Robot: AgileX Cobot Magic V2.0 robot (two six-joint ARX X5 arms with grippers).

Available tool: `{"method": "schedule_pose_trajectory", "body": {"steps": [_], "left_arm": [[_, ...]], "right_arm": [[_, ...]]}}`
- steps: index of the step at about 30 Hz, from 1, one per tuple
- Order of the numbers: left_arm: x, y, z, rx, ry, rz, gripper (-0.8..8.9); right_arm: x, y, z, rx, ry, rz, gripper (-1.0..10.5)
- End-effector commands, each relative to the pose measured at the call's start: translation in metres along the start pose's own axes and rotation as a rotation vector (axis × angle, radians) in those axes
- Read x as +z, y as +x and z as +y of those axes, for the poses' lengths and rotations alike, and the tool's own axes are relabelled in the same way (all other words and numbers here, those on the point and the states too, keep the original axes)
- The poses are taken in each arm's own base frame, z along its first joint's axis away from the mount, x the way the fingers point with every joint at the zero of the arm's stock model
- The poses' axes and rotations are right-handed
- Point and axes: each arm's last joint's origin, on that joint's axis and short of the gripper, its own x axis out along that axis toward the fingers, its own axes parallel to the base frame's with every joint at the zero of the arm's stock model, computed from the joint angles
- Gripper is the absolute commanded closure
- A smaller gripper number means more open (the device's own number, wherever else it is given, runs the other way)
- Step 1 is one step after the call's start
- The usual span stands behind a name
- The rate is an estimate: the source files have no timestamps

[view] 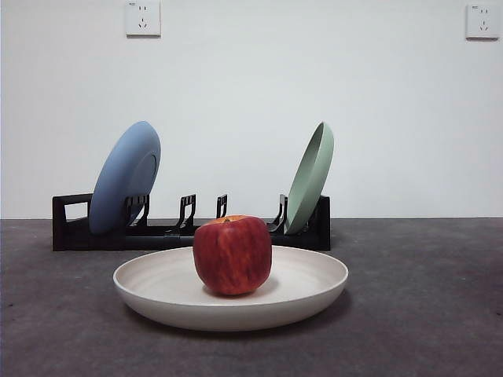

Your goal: Take the yellow plate from the plate rack,put the plate on the table,take the apple from the table,put the apple in the plate

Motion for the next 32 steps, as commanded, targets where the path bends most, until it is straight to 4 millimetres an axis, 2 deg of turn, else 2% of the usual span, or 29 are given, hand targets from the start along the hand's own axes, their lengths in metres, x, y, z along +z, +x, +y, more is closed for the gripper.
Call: {"method": "schedule_pose_trajectory", "body": {"steps": [1, 28, 32], "left_arm": [[-0.006, 0.001, 0.001, 0.002, -0.036, 0.033, 8.16], [-0.009, 0.003, 0.001, 0.001, -0.05, 0.072, 8.16], [-0.009, 0.004, 0.001, 0.001, -0.051, 0.078, 8.16]], "right_arm": [[-0.002, 0.0, 0.0, -0.001, 0.009, 0.021, 9.5], [-0.002, 0.0, 0.0, -0.001, 0.006, 0.021, 9.5], [-0.005, -0.01, -0.009, -0.09, -0.014, -0.05, 9.5]]}}
